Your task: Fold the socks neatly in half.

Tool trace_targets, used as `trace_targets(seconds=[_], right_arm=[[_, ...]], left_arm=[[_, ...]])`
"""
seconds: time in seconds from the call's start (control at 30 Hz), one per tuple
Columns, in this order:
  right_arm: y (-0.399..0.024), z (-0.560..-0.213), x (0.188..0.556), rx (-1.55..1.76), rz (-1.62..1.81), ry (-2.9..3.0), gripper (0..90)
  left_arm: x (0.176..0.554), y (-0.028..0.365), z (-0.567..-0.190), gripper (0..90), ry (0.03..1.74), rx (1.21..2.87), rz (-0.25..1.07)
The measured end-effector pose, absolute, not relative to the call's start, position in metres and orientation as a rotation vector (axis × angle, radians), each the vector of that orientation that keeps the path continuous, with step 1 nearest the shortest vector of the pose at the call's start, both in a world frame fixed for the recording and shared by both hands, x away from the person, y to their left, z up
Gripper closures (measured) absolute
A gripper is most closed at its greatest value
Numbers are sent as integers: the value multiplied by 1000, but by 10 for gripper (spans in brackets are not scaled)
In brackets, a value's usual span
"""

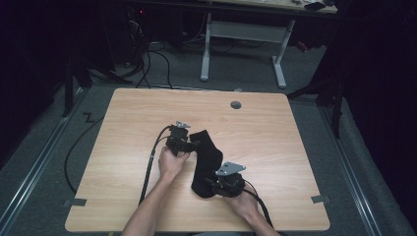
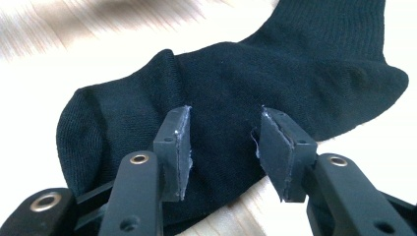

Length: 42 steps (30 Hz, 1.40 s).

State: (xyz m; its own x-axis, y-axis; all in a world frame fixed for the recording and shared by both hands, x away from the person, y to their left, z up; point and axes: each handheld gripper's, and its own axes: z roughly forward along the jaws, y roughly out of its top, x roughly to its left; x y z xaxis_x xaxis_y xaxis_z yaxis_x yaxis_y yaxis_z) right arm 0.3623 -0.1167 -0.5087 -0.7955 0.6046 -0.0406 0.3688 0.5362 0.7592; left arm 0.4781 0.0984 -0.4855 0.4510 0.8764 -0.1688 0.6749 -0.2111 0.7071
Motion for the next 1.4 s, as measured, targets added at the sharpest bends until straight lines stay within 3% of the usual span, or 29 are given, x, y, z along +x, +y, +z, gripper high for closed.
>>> trace_targets(seconds=[0.33,0.7,0.97,1.03,1.23,1.4], right_arm=[[-118,-510,363,793,1133,2478,557],[-122,-509,357,798,1121,2486,572],[-123,-510,354,795,1133,2484,579],[-123,-510,354,799,1134,2481,580],[-124,-509,357,778,1126,2511,580],[-123,-508,357,791,1119,2517,580]], left_arm=[[498,78,-489,374,1284,2086,476],[502,81,-494,426,1255,2067,472],[499,84,-492,521,1266,2067,463],[498,86,-492,592,1250,2069,453],[500,96,-491,760,1252,2052,337],[502,101,-491,799,1253,2033,275]])
